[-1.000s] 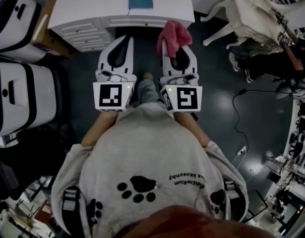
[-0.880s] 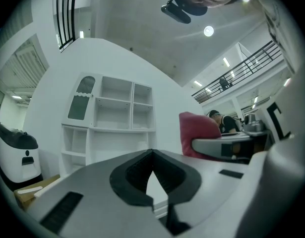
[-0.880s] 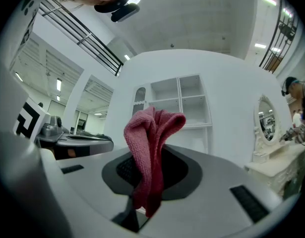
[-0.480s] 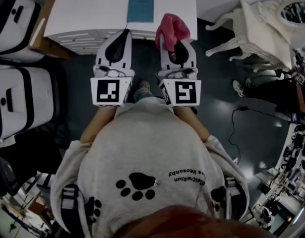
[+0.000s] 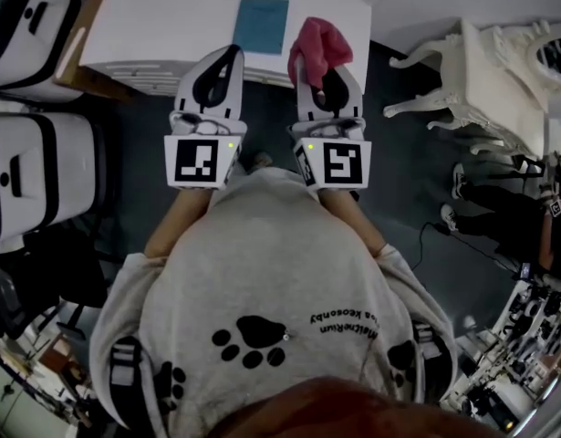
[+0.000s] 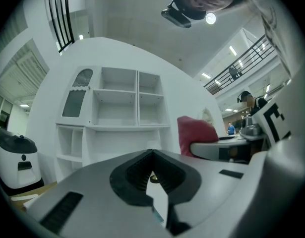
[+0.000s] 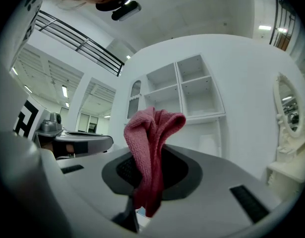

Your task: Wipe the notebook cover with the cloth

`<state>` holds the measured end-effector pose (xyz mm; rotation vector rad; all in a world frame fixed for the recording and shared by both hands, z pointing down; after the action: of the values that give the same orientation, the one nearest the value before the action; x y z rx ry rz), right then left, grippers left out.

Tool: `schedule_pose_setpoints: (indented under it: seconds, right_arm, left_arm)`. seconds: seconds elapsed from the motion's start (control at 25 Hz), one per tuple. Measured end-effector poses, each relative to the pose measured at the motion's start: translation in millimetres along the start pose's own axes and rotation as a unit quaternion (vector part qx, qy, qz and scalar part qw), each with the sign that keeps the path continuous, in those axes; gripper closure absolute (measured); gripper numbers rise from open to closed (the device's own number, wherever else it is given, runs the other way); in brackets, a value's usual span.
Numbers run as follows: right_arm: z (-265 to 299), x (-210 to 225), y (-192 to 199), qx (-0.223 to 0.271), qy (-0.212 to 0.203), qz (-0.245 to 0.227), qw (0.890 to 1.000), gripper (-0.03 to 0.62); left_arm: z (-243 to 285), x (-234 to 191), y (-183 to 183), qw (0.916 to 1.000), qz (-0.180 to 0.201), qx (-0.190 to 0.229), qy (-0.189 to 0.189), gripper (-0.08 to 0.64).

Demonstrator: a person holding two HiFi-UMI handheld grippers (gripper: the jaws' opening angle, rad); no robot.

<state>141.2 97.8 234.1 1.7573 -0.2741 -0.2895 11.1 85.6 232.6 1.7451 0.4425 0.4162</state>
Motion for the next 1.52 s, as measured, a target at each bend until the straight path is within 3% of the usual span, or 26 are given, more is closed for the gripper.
schedule_pose_setpoints:
  seconds: [0.52, 1.16, 1.52]
  right_arm:
    - [45, 5, 23, -0.015, -0.002, -0.004, 1.000, 0.514]
    - [182, 31, 88, -0.069, 0.029, -0.031, 0.997, 0.514]
    - [230, 30, 120, -0.103, 0.032, -0.060, 0.992, 0.514]
  left_arm:
    - [30, -32, 26, 0.9999, -0.003, -0.011, 0.004, 0.549]
    - [139, -123, 108, 0.9957, -0.029, -0.058, 0.066, 0.549]
    - [159, -155, 148, 0.9906, -0.046, -0.088, 0.094, 0.549]
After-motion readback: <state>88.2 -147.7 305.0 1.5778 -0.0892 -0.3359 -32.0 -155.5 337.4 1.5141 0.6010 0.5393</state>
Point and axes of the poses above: the fingertips, and each gripper's own axes: z forward along the fingers, x to its right, y out of its underside, the point moved 4 cm from there along -z, backward along the fingers, and after that the axes turned 7 degrees about x, right-handed, at the moved point
